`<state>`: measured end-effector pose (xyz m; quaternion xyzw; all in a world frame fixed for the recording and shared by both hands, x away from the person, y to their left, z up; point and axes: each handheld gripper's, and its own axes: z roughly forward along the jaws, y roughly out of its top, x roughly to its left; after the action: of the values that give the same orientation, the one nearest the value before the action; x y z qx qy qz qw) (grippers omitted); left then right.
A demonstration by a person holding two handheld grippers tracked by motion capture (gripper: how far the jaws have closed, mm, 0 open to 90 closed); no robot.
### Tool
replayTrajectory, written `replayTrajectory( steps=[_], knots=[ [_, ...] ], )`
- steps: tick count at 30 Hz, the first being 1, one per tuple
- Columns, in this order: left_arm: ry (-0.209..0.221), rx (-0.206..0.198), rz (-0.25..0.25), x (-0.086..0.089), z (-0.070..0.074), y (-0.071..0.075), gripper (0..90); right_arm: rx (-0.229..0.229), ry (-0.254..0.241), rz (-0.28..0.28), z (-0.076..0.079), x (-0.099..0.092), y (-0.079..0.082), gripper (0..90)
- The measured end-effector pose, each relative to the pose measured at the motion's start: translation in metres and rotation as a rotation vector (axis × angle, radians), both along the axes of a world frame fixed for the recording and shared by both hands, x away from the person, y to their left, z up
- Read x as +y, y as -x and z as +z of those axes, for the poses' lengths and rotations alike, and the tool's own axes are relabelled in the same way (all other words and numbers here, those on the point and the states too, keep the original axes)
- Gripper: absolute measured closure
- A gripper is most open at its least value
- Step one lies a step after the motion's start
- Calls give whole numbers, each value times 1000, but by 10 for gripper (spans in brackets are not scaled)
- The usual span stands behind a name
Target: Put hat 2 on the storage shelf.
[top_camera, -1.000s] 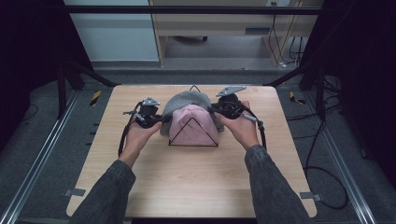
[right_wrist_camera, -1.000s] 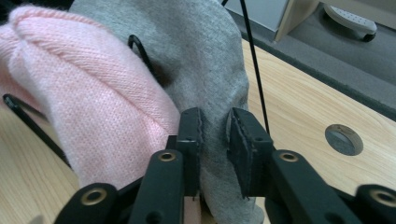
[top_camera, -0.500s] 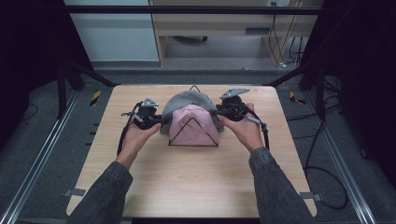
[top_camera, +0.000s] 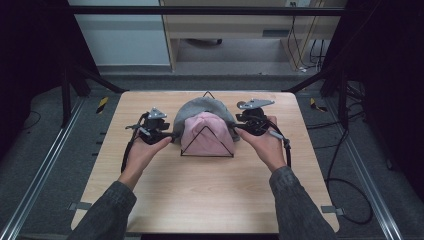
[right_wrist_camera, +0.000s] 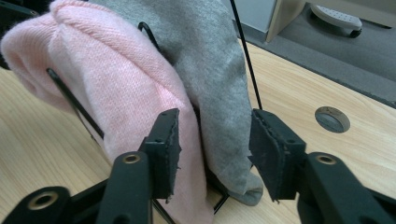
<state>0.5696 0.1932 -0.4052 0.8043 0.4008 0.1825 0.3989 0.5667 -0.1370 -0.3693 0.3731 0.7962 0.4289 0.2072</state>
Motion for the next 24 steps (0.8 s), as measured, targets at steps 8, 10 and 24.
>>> replayTrajectory(
  steps=[8,10,24],
  knots=[
    [-25,4,-44,-4,11,16,241,-2,2,4,4,-3,10,374],
    [-27,2,-55,-5,14,21,211,1,0,3,7,-2,13,322],
    [-63,-1,-110,-8,12,44,110,-19,-9,5,19,0,27,178]
  ],
)
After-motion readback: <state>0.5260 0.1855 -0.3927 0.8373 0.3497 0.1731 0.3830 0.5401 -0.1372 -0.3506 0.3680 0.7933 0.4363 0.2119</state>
